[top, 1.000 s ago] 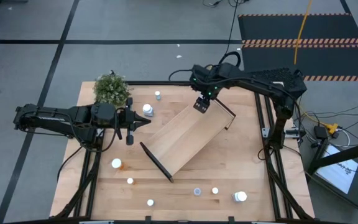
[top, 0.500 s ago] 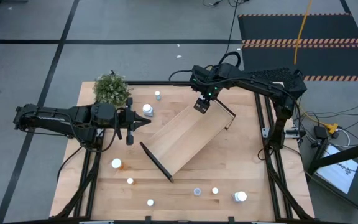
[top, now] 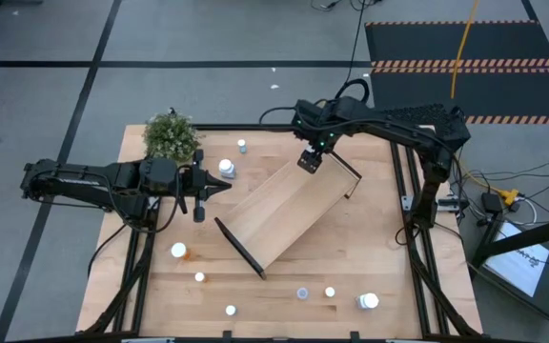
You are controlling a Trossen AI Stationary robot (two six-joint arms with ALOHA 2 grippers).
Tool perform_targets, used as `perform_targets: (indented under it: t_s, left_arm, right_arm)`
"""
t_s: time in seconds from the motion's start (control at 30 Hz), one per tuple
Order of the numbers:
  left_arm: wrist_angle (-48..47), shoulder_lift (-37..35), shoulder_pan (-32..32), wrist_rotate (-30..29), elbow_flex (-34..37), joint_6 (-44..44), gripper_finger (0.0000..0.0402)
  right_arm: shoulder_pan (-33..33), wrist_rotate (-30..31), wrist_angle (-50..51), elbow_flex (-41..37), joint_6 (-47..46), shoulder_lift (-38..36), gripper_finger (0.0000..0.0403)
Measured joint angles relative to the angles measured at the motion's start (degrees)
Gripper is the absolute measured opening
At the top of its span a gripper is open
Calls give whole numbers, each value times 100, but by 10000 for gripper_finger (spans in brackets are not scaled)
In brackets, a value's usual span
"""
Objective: Pick and place medicine bottles onto shelf by color
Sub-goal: Put the right large orange pill bottle on the shelf, then put the large orange pill bottle on the shelf aligned with the other large orange pill bottle
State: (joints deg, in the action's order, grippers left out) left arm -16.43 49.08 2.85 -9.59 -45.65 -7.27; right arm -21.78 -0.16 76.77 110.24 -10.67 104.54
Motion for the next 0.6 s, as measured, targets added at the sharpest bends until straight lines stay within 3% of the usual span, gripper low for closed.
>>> perform_targets:
  t_s: [0.33,0.6]
  left_arm:
    - [-2,0,0,-1,0,-1,19]
    - [-10,0,2,0,0,72,19]
  right_arm:
    - [97,-9,-25,0,-90,-395,254]
    - [739,145,-192,0,-433,-921,254]
